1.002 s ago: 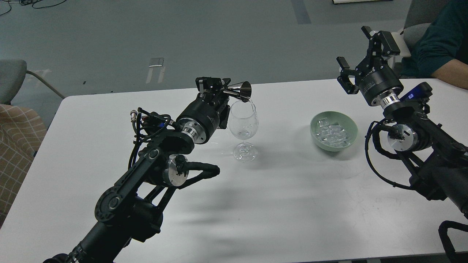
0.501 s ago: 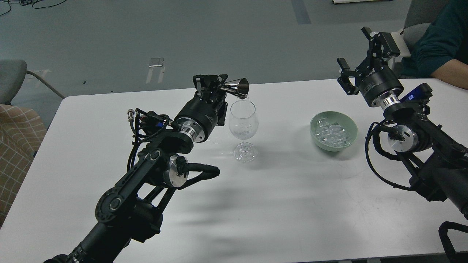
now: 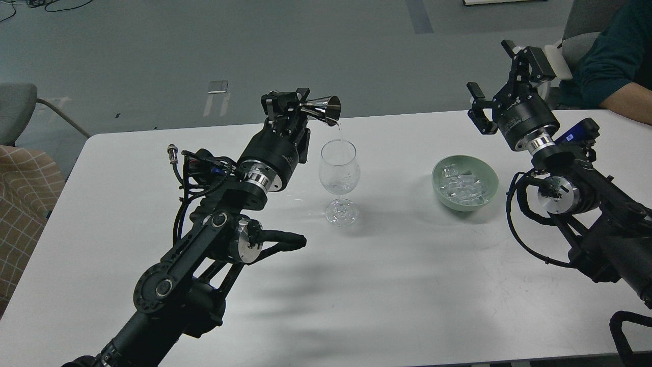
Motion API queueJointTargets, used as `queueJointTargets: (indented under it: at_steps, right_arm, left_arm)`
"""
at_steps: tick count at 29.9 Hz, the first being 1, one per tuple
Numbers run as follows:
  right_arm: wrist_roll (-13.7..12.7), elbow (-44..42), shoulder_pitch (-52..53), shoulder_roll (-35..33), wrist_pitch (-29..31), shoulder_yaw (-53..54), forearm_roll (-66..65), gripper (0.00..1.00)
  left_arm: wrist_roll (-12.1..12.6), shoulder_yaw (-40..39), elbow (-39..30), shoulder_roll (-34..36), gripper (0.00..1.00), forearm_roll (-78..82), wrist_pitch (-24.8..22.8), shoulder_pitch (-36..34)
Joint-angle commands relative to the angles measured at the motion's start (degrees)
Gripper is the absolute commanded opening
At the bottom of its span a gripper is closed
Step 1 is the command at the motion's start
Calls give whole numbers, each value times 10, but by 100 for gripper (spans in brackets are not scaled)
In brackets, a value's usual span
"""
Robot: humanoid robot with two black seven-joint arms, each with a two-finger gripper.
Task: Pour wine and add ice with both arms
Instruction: 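Tilt the jigger over the wine glass with the left gripper to pour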
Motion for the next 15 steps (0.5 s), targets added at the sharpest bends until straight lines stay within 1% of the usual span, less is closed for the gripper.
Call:
queueJointTargets:
  at_steps: [1, 6, 8, 10, 14, 15]
  right_arm:
    - [0, 0, 0, 0, 0, 0, 0, 100]
    - [0, 0, -1, 0, -1, 0, 0, 100]
    - [0, 0, 0, 0, -1, 0, 0, 100]
    - [0, 0, -1, 0, -1, 0, 0, 100]
    - [0, 0, -1, 0, -1, 0, 0, 100]
    - [0, 0, -1, 0, -1, 0, 0, 100]
  left_arm:
    - [-21, 8, 0, 0, 0, 23, 0, -1]
    - [-38, 8, 2, 0, 0, 45, 0, -1]
    - [-48, 8, 8, 0, 0, 55, 0, -1]
    - [-52, 8, 14, 0, 0, 62, 1, -1]
    - [-72, 8, 21, 0, 0, 80, 1, -1]
    - [-74, 8, 22, 0, 0, 83, 1, -1]
